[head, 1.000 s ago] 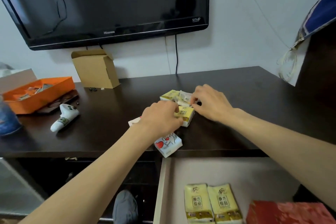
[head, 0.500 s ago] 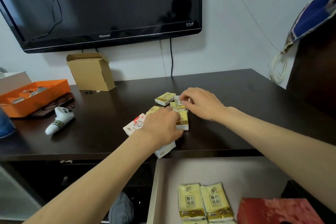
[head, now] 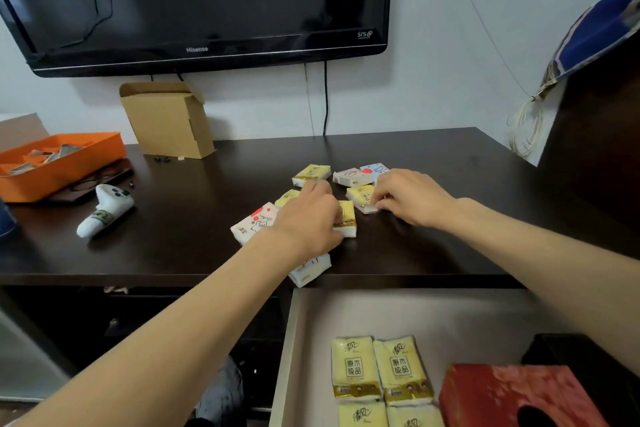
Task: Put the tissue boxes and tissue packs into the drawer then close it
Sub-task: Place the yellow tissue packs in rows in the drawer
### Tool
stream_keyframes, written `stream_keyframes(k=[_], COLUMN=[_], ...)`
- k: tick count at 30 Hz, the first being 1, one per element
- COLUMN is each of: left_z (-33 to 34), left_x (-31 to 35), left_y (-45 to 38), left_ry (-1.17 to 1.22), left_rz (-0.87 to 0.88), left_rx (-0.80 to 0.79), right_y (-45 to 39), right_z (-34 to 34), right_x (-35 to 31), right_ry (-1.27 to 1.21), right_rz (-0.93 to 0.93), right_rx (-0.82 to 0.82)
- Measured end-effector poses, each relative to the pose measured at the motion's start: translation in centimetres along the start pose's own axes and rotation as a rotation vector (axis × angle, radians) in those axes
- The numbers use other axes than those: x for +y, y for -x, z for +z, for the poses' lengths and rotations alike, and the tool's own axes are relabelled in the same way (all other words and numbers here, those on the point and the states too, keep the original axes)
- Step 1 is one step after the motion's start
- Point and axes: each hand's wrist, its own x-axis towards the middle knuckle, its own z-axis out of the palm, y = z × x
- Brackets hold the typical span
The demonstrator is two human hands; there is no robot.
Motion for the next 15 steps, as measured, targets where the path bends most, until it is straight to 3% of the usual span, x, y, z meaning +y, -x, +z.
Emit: stream_keyframes(k=[6,11,15], left_z=[-1.3,-1.9,-2.4], left_x=[1.5,3.1,4.3], left_y=[-1.5,-0.7,1.2], left_ry=[0.059,0.024,0.012], left_rz=[-0.067,0.024,0.075], left_rx=[-0.153,-0.244,-0.279], right_y=[7.1,10.7,12.2], right_z=[-1.3,-1.7,-2.4], right_x=[0.9,0.1,-1.0], right_ry=[-0.223,-0.396,-0.367], right_rz=[-0.007,0.038,0.037], right_rx=[-0.039,-0.212,-0.153])
